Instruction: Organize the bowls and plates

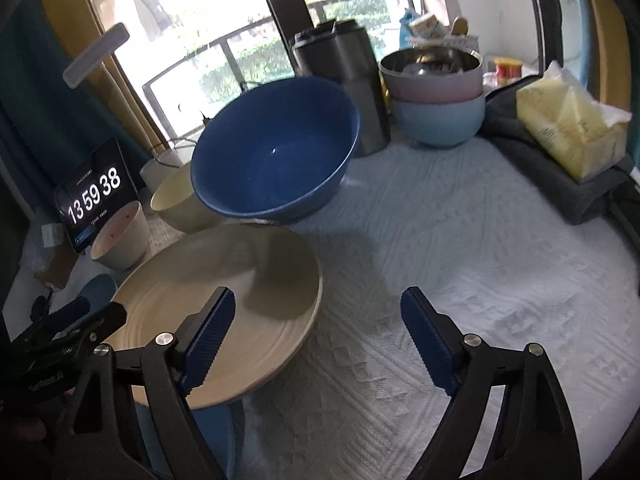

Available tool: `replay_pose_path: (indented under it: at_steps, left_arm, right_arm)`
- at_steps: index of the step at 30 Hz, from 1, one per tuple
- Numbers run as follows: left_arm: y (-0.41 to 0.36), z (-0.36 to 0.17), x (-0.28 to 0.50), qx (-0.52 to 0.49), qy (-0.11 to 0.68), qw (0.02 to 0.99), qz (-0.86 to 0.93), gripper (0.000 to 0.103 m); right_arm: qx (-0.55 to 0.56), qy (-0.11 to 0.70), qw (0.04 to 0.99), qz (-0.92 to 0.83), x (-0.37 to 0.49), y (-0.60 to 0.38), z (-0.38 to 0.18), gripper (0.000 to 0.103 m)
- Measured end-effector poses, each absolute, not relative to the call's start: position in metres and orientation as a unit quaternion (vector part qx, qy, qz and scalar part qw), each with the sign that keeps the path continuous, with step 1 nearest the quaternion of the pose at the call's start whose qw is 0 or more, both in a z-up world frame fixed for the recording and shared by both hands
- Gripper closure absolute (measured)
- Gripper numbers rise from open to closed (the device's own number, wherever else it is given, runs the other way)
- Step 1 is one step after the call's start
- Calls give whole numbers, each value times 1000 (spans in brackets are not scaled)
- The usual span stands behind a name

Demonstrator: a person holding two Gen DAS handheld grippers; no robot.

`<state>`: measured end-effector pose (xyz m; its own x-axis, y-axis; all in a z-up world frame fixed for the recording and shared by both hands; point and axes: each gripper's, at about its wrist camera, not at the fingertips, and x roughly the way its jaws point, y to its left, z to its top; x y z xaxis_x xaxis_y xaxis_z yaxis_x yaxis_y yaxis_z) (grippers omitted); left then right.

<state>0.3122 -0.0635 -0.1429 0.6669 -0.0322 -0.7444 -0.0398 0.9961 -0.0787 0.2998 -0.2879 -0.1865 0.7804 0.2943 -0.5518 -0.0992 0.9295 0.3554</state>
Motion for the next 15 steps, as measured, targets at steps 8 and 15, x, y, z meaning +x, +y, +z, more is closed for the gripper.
replay_pose_path:
  at_steps: [8, 15]
  left_arm:
    - [-66, -152, 318, -49, 431, 901, -12, 52]
    - [-79, -149, 312, -35, 428, 902, -28, 63]
  right_arm:
    - [150, 349, 918, 114, 310, -276, -202, 42]
    - [129, 356, 917, 123, 304, -264, -202, 67]
